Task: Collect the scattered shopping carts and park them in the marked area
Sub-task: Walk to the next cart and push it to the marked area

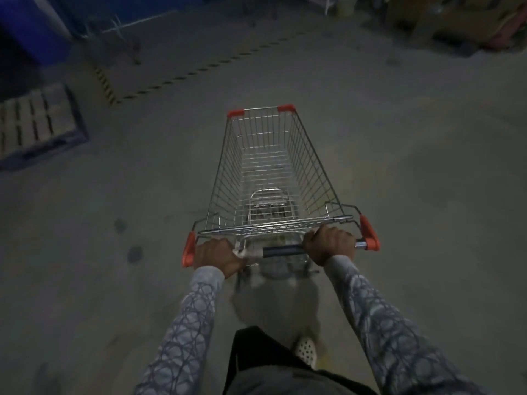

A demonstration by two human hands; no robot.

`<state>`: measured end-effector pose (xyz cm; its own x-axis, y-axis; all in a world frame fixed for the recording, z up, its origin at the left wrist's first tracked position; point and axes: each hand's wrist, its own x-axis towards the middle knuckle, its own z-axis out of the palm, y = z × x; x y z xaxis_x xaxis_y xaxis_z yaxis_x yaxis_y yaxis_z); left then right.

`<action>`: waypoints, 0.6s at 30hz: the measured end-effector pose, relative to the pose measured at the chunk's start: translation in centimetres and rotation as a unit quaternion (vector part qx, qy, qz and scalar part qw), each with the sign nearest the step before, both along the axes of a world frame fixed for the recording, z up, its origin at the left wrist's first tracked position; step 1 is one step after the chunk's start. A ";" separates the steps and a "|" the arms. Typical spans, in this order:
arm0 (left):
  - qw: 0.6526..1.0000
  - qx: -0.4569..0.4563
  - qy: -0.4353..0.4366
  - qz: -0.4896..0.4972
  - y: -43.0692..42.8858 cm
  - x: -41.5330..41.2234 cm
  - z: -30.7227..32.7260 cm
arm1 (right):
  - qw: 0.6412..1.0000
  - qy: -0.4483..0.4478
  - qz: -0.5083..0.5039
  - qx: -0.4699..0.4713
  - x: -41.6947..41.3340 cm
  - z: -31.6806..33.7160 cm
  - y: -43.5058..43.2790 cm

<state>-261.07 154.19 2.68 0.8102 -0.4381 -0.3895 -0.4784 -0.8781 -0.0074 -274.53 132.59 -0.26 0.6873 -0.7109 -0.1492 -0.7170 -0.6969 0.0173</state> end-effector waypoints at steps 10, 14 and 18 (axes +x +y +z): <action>0.995 -0.002 -0.043 0.089 -8.9 14.2 -0.8 | 0.997 -0.043 0.059 0.000 19.3 -0.6 -10.3; 0.993 -0.018 -0.049 0.108 -12.5 22.2 -0.7 | 0.995 -0.058 0.085 0.008 28.7 -1.4 -14.5; 0.990 -0.023 -0.053 0.131 -16.1 30.2 -1.1 | 0.991 -0.016 0.131 -0.010 37.7 -0.6 -18.8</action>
<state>-230.88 138.05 1.54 0.9339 -0.2220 -0.2803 -0.2322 -0.9727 -0.0031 -236.84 113.75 -0.89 0.8534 -0.5090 -0.1119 -0.5110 -0.8595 0.0126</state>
